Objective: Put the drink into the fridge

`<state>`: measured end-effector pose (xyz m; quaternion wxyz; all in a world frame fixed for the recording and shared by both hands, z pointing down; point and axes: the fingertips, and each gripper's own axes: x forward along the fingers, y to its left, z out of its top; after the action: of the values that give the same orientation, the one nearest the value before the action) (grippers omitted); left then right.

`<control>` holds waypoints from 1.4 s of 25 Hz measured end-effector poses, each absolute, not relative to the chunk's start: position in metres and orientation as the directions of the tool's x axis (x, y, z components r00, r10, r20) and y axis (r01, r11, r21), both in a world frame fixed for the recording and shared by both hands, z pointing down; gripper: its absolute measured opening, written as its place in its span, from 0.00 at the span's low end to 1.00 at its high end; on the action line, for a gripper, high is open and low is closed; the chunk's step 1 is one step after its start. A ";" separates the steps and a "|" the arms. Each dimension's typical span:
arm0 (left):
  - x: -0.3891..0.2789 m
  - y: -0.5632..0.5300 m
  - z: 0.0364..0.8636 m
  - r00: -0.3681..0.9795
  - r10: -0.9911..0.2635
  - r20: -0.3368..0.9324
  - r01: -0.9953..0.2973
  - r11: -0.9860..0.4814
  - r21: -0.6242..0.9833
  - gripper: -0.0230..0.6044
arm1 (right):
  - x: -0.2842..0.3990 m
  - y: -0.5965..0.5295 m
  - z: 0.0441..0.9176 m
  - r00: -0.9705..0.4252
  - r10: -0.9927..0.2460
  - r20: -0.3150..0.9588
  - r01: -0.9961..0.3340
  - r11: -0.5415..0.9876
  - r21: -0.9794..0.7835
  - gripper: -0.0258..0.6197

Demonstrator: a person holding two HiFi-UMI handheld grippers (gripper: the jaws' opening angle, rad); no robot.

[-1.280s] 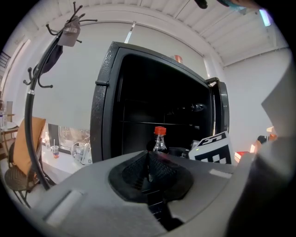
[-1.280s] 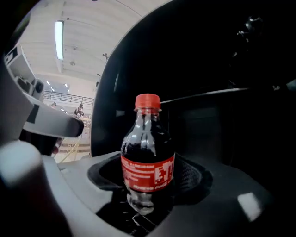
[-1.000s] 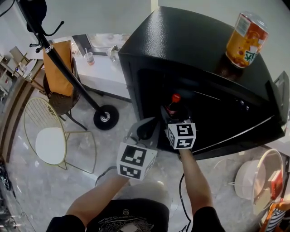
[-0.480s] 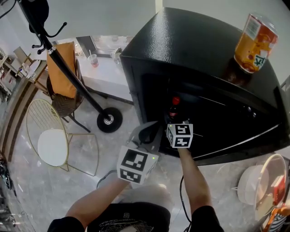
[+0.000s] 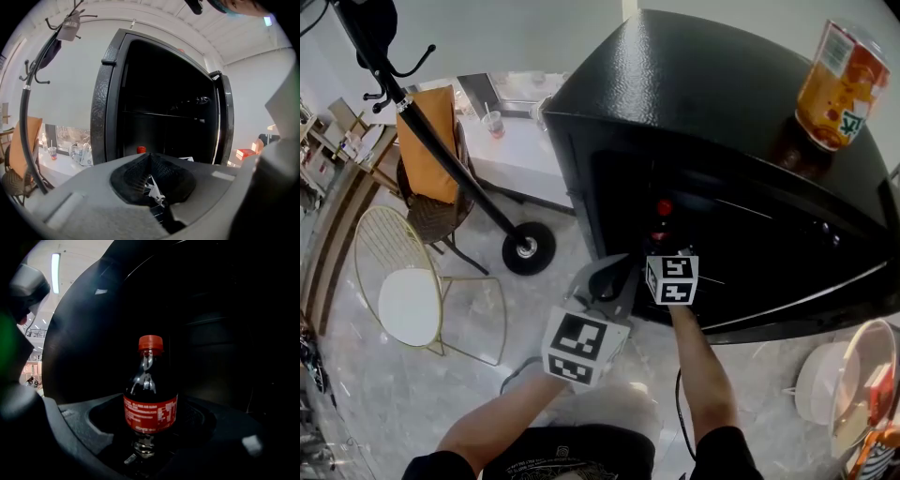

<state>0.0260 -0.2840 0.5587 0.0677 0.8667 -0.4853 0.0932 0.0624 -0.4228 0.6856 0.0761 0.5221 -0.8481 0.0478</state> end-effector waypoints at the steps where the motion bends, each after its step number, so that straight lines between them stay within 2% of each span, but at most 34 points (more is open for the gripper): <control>1: 0.025 -0.284 0.559 0.510 -0.829 0.228 -0.855 -0.518 0.028 0.04 | 0.062 -0.423 0.686 -0.446 -0.878 0.176 -0.892 0.453 -0.001 0.52; 10: 0.025 -0.283 0.549 0.501 -0.833 0.234 -0.860 -0.508 0.034 0.04 | 0.066 -0.414 0.692 -0.431 -0.862 0.269 -0.895 0.445 -0.007 0.52; 16: 0.029 -0.273 0.529 0.504 -0.827 0.247 -0.860 -0.506 0.064 0.04 | 0.080 -0.392 0.666 -0.418 -0.866 0.276 -0.904 0.425 -0.034 0.52; 23: 0.039 -0.256 0.507 0.502 -0.811 0.300 -0.859 -0.507 0.066 0.04 | 0.097 -0.345 0.613 -0.429 -0.866 0.258 -0.903 0.418 -0.101 0.52; 35: 0.064 -0.215 0.443 0.516 -0.798 0.313 -0.854 -0.507 0.116 0.04 | 0.127 -0.254 0.501 -0.393 -0.869 0.301 -0.915 0.402 -0.034 0.45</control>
<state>0.0643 -0.2146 0.4432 0.1288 0.8610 -0.4796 0.1100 0.1275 -0.2535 0.5015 0.1182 0.5380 -0.8289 0.0974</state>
